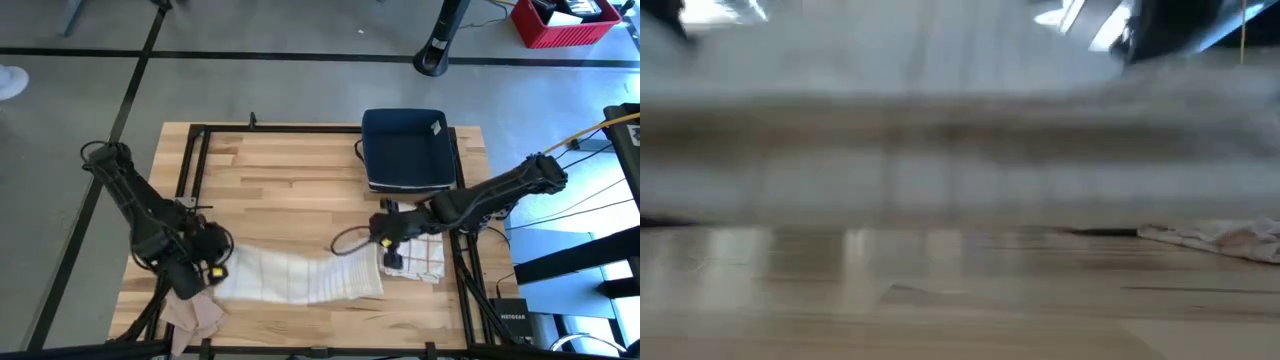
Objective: Fold towel
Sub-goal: Fold the white plaid towel
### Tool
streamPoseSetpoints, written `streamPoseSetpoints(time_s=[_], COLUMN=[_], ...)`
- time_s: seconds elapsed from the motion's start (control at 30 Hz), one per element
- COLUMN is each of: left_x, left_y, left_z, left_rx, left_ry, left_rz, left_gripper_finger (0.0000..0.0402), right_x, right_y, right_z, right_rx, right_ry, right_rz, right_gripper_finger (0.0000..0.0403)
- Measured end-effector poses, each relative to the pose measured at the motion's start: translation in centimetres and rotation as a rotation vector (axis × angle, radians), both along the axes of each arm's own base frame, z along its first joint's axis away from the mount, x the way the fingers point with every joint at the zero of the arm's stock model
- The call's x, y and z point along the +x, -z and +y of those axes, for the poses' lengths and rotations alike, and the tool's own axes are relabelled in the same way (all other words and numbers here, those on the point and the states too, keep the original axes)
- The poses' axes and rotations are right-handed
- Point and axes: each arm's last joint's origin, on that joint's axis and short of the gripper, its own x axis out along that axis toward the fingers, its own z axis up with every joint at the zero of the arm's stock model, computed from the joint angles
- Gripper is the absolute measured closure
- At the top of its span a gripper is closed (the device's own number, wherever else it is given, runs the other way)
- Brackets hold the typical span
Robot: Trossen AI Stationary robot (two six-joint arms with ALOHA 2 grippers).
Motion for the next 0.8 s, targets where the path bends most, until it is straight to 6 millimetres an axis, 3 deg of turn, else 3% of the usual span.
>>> streamPoseSetpoints(time_s=[0.17, 0.3, 0.43, 0.67, 0.8], left_x=[-1.4, -2.1, -2.3, -2.0, -1.7], left_y=[5.6, 8.8, 9.9, 10.0, 10.0], left_z=[2.4, 4.0, 4.8, 5.6, 6.0], left_rx=[0.150, 0.212, 0.253, 0.318, 0.324], left_ry=[-0.105, -0.149, -0.131, -0.103, -0.112], left_rz=[0.115, 0.146, 0.189, 0.250, 0.261], left_gripper_finger=[0.0397, 0.0389, 0.0386, 0.0382, 0.0345], right_x=[-0.2, -0.6, -0.6, -0.6, -0.7], right_y=[6.7, 9.7, 10.4, 10.5, 10.5], right_z=[-3.2, -5.0, -5.7, -6.0, -6.2], right_rx=[-0.100, -0.149, -0.162, -0.211, -0.270], right_ry=[0.147, 0.212, 0.227, 0.267, 0.307], right_rz=[0.035, 0.015, 0.007, -0.011, -0.013], right_gripper_finger=[0.0396, 0.0397, 0.0388, 0.0344, 0.0295])
